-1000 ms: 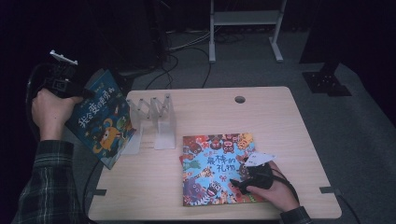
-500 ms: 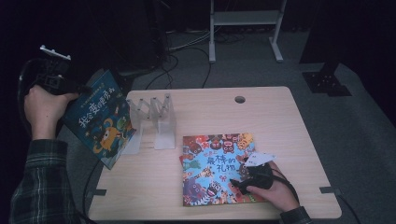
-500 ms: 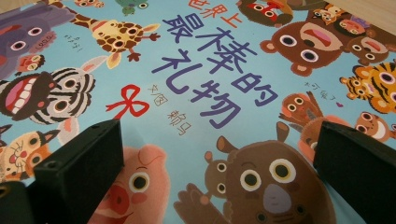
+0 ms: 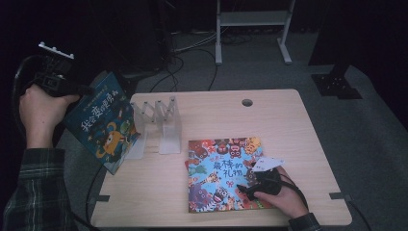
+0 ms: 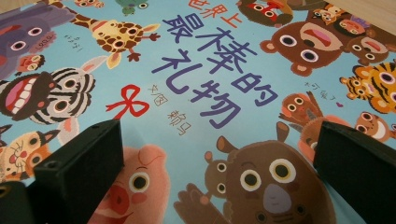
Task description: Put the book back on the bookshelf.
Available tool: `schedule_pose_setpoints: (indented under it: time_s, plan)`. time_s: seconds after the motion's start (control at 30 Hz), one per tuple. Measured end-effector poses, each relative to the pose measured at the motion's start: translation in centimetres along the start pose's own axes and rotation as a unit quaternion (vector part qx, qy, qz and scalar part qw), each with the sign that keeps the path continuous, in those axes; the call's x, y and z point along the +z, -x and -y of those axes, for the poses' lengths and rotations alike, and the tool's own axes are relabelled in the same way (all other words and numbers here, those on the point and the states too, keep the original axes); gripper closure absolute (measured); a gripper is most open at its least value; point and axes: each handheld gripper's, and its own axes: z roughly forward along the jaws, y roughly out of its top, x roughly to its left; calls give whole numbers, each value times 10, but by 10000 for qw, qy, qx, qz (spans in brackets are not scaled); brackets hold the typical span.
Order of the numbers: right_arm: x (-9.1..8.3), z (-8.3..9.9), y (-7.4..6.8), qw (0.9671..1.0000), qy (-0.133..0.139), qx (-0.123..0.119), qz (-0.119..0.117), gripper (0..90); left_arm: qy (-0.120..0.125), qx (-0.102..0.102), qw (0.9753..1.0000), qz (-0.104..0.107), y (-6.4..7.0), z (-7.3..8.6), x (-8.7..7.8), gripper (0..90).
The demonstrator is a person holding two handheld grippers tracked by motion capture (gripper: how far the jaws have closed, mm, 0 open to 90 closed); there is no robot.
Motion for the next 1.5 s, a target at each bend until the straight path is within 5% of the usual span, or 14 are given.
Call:
schedule_pose_setpoints:
  time_s: [0.3,0.63,1.3,1.5]
  plan:
    - [0,0,0,10000,-9,-11,3,9,12,457,9986,256,37,4,6,869]
    - [0,0,0,10000,-5,2,7,10,-25,817,9947,628,73,23,37,813]
    - [0,1,1,10000,60,-34,8,10,24,1261,9889,787,109,89,118,328]
    - [-1,1,1,10000,42,-20,-2,14,224,1466,9851,866,115,107,142,191]
